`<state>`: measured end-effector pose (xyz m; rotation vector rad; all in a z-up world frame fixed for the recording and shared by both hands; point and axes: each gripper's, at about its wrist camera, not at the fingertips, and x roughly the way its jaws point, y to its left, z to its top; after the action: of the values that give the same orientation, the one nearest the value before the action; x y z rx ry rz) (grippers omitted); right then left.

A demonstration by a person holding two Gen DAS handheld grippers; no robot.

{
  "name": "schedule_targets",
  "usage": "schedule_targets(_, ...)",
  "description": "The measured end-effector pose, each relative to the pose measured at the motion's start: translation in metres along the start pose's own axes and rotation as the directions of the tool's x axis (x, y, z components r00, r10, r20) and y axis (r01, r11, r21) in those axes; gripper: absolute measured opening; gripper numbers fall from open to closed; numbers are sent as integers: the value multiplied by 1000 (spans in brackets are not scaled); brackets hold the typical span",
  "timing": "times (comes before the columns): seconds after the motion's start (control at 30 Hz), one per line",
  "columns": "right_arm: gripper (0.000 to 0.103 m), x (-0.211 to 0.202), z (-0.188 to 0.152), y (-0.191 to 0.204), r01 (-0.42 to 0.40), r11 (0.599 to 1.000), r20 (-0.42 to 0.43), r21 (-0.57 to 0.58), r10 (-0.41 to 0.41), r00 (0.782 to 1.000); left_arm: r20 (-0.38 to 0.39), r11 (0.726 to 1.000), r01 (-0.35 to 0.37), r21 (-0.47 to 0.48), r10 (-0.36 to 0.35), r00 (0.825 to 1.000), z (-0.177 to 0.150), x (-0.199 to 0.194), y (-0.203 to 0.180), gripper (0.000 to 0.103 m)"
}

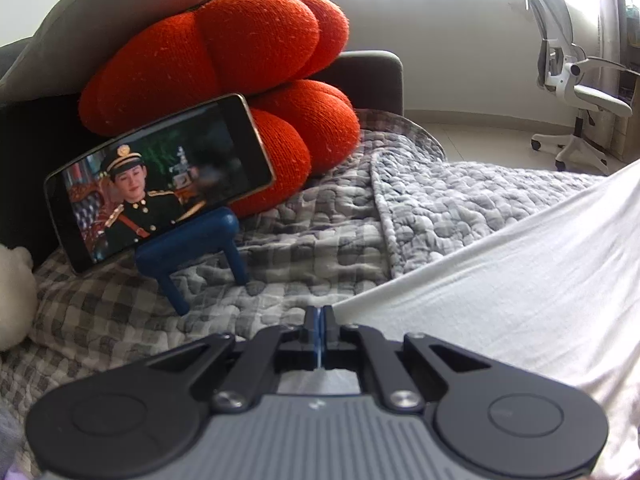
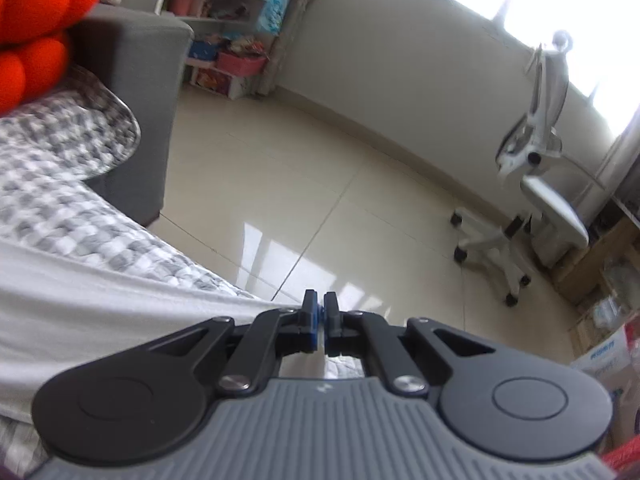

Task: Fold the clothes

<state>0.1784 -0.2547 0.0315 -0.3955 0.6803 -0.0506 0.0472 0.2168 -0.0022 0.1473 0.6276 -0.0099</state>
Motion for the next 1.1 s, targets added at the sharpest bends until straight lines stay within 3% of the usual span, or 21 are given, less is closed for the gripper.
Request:
schedule_targets(0.1,0,14,-10,14,39,998,-62,-57,-43,997,-13,1000,2,-20,-2,1000,-1,-2,3,6)
schedule_targets(0.17,0,7,-14,17,20,999,-48,-39,-22,999,-18,999,-1,-47,0,1000,0,-9,9,18)
schedule_targets(0.2,8,3,-16,18,10,1000,-40,-30,-11,999,-7,999,-8,-54,7,1000,0,-16,13,26)
schedule_targets(0.3,16,-25,-14,13,-57,996,-10,66,58,998,34,997,-40,-64,42,999,-5,-52,22,35)
schedule_targets(0.37,25,-50,-14,17,-141,988,-4,62,141,990,33,995,-56,-85,59,998,-15,-78,29,39)
schedule_targets(0.43,51,-77,-16,23,-225,974,-3,38,225,974,25,990,-88,-110,91,996,-28,-107,38,40)
schedule_targets(0.53,52,-128,-33,22,-325,945,6,22,325,946,-4,972,-158,-175,160,987,-58,-153,57,42)
schedule_targets(0.6,52,-157,-50,12,-363,930,-6,57,364,931,-44,946,-187,-264,182,982,-82,-181,76,43)
schedule_targets(0.67,52,-185,-75,1,-377,921,-28,99,382,924,-95,903,-206,-376,184,978,-109,-206,98,41)
schedule_targets(0.77,52,-223,-120,-16,-363,913,-64,187,380,923,-161,834,-233,-500,175,971,-144,-236,119,41)
schedule_targets(0.87,52,-253,-162,-34,-300,896,-90,327,345,934,-176,785,-224,-578,148,973,-169,-256,124,41)
schedule_targets(1.0,52,-277,-214,-63,-214,801,-92,559,316,944,-165,731,-173,-660,84,983,-182,-253,126,43)
schedule_targets(1.1,52,-291,-243,-78,-175,708,-76,684,309,948,-139,703,-135,-698,51,989,-184,-242,125,45)
